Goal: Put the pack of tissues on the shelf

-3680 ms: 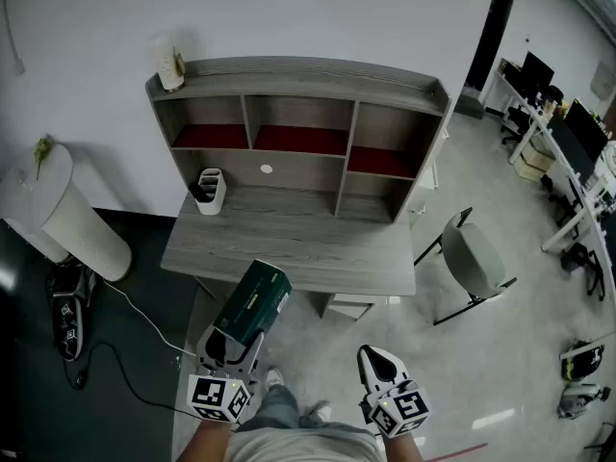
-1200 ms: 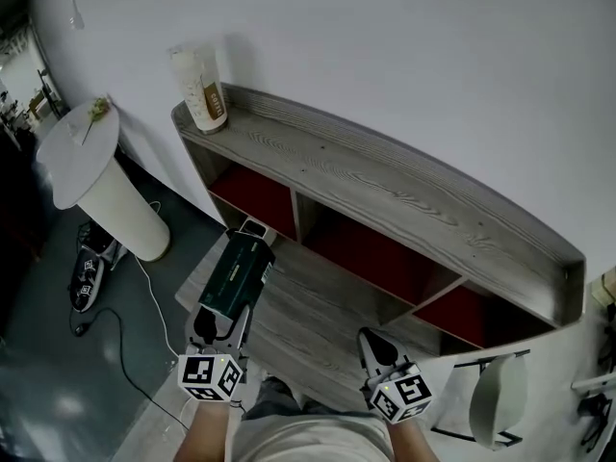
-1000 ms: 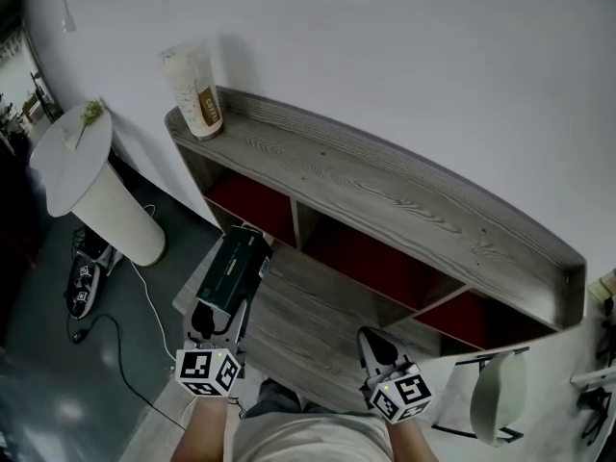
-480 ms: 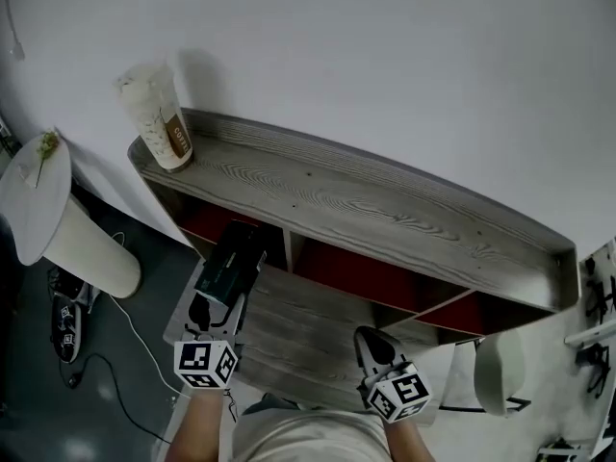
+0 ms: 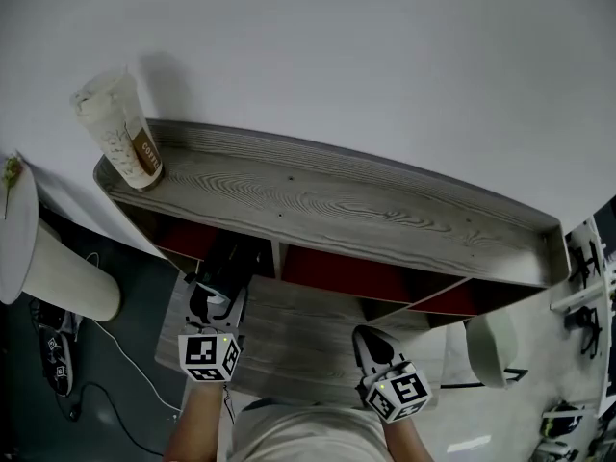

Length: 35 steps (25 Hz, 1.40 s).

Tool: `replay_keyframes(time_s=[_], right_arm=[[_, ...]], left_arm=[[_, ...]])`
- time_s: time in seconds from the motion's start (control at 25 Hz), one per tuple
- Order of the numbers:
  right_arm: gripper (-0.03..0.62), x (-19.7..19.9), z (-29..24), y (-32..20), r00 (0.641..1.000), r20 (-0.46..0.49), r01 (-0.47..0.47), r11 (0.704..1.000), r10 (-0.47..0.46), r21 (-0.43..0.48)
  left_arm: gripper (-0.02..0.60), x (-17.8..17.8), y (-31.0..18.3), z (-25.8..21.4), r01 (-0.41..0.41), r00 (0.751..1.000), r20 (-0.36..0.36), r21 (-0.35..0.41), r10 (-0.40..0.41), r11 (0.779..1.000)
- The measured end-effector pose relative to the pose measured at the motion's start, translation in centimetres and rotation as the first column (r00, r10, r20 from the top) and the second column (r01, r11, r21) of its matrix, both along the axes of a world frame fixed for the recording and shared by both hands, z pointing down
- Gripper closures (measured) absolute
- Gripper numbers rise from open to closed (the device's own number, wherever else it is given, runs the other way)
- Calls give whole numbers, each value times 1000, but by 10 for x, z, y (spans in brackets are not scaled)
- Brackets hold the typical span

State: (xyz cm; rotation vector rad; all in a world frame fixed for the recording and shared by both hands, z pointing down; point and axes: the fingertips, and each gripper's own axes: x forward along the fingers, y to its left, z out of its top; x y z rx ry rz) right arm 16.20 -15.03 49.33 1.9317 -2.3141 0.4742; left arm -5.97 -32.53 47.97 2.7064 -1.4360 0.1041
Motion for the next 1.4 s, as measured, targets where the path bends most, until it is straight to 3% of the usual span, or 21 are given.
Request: replay_keyframes(time_s=[0.64, 1.16, 1.4], right_arm=[[566, 3, 2, 9, 993, -37, -117, 993, 117, -18], [566, 4, 3, 20, 993, -32, -111, 993, 110, -27], [566, 2, 1, 17, 998, -21, -57, 998, 56, -22]], left_arm=[[222, 32, -26, -2, -92, 996, 19, 68, 91, 993], [173, 29, -23, -6, -74, 997, -25, 53, 75, 996], [172, 14, -10, -8, -48, 999, -10, 47, 49, 998]])
